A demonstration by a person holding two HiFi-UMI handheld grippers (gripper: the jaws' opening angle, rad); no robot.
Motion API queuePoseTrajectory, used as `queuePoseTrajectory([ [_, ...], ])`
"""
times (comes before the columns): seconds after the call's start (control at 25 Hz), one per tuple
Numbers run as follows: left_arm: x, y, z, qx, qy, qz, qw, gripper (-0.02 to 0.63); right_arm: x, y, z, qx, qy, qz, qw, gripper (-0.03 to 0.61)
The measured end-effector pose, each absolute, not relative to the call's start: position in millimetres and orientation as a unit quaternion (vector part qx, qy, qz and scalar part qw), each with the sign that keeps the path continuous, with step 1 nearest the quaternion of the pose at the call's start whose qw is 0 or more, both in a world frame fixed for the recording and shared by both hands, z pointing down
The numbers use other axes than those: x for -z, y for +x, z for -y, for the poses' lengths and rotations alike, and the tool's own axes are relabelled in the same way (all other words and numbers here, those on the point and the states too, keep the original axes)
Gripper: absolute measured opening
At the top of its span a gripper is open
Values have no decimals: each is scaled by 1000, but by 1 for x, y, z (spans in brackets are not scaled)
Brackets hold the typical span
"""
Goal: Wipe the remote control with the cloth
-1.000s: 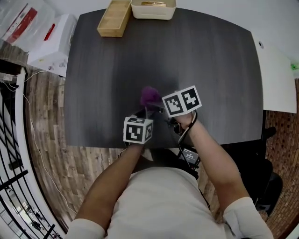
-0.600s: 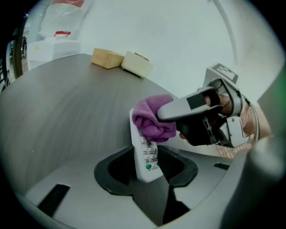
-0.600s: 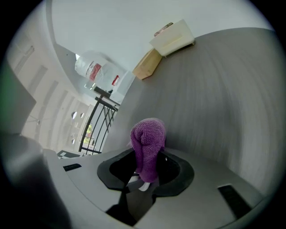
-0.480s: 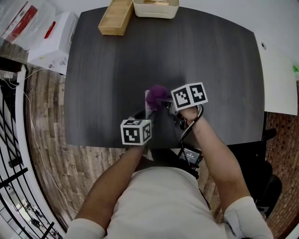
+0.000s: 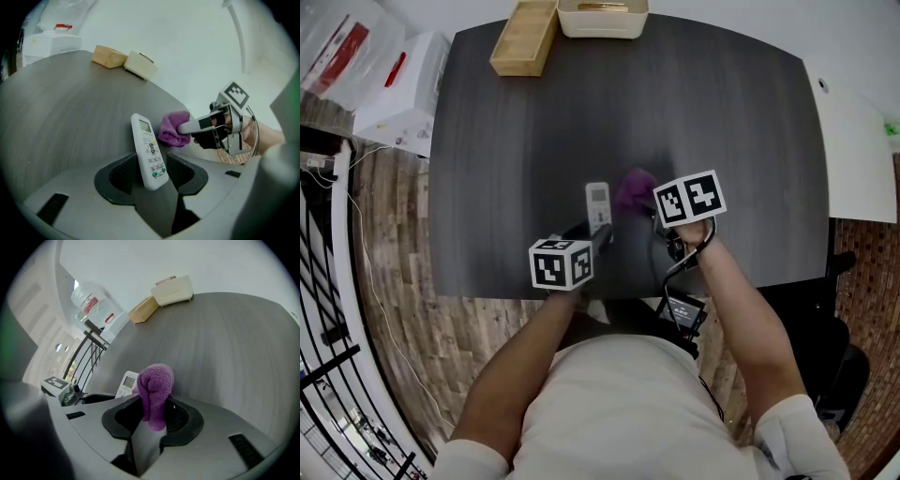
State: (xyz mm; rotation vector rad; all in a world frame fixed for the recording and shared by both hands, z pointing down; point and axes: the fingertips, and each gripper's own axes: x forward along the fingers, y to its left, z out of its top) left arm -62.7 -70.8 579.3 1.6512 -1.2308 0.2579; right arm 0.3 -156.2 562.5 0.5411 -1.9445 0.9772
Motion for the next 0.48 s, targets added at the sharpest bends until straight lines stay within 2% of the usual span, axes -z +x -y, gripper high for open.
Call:
queuePoseTrajectory([
  [0.24,-557,-90,69,-100,709,504,483,192,-536,-2,158,-406,222,798,387,117],
  [0.36,-552,-125,89,-95,706,518,473,190,-520,-28,131,-425,160,813,365,117],
  [0.48,-554,-145,120,-121,713,509,466,189,-520,-55,93,-437,87,812,376,117],
])
